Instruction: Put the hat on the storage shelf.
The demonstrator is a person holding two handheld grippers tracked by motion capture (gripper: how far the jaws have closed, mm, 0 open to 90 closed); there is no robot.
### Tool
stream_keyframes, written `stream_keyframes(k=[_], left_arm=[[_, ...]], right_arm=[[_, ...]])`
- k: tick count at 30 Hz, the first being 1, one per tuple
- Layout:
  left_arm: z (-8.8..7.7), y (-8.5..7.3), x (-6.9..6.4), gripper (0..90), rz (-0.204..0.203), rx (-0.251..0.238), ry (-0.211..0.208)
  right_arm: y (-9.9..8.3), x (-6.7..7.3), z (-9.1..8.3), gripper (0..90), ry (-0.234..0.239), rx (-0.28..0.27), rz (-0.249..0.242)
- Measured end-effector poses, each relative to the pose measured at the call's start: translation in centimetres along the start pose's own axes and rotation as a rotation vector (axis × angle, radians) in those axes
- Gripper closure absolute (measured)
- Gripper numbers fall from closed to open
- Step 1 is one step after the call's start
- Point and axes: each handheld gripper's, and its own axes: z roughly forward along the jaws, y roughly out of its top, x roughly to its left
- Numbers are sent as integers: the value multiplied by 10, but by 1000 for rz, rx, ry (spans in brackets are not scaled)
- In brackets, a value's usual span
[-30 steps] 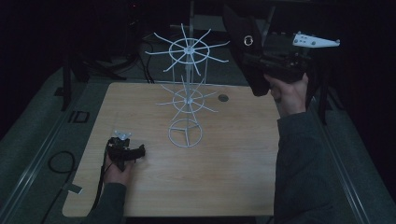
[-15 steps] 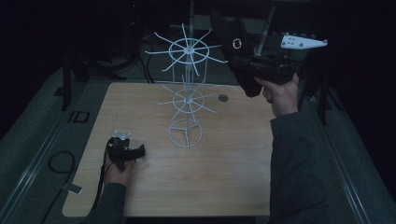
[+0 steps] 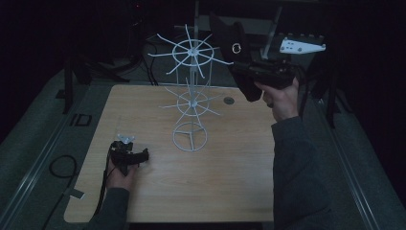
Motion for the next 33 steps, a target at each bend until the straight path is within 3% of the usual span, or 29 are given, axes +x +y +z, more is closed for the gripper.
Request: stream_keyframes(k=[15,33], left_arm=[[0,0,0,103,11,3,-9],[0,0,-1,103,8,-3,-9]], right_arm=[[-16,1,14,749,11,6,-5],[-34,-9,14,733,23,-46,57]])
